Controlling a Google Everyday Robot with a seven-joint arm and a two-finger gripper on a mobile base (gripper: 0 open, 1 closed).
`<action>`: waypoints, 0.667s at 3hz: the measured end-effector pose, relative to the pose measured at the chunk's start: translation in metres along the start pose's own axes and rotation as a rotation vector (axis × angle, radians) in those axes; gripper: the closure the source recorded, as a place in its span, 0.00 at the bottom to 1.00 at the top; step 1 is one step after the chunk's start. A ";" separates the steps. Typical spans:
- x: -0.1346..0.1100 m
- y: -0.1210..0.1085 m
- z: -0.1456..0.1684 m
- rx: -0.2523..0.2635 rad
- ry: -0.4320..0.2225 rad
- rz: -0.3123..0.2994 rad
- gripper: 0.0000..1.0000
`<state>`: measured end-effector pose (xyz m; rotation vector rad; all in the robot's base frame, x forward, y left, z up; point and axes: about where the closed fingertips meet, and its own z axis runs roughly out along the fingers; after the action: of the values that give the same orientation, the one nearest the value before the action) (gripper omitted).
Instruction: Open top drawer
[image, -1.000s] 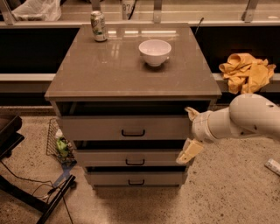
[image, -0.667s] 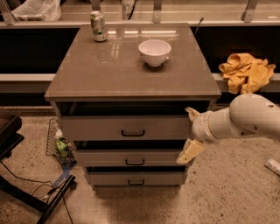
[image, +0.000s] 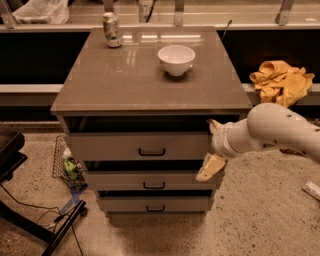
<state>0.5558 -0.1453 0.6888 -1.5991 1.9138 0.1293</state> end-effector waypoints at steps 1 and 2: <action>-0.004 -0.019 0.026 -0.006 0.034 -0.002 0.00; 0.003 -0.026 0.052 -0.031 0.059 0.017 0.15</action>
Offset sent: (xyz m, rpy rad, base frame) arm 0.0616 0.0156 -0.0642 -0.0587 0.1023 -0.0363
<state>0.5997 -0.1308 0.6544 -1.6235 1.9799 0.1209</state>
